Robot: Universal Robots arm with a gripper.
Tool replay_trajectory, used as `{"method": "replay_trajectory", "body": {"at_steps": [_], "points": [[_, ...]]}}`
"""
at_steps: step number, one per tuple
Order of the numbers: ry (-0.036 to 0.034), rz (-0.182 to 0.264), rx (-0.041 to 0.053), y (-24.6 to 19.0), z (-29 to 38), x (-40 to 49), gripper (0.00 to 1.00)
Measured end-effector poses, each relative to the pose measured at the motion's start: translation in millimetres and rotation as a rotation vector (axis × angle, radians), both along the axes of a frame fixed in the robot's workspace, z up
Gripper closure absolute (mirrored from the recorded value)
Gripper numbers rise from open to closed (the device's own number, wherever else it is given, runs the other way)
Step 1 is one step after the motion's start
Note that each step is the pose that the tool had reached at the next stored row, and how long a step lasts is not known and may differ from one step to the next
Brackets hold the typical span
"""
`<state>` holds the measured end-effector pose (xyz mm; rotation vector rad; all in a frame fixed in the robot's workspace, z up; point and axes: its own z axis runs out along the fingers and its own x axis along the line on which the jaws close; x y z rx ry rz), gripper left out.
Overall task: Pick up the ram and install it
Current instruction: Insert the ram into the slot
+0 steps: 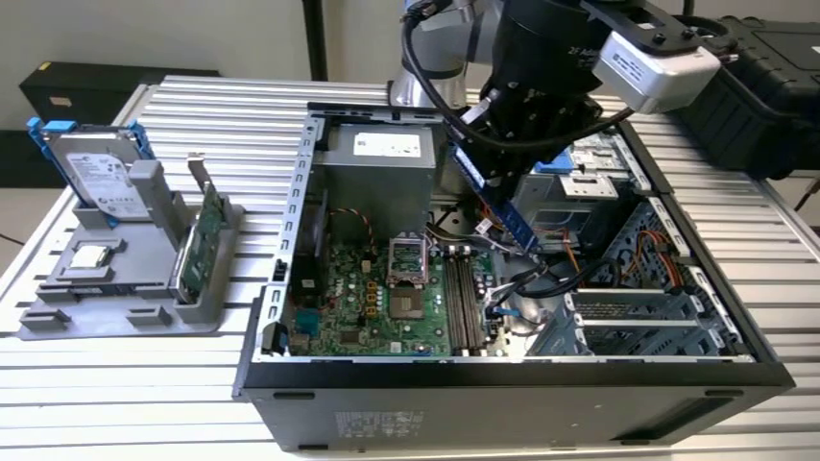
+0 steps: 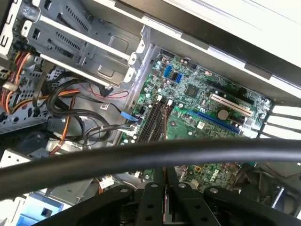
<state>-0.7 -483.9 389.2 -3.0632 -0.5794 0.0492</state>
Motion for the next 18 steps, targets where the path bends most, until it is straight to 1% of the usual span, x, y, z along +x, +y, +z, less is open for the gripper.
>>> {"method": "replay_trajectory", "body": {"at_steps": [13, 18], "points": [[0.0073, -0.207, 0.0, 0.0, -1.6, 0.0, 1.0], [0.0086, -0.279, 0.0002, 0.0, -2.0, 0.0, 1.0]]}}
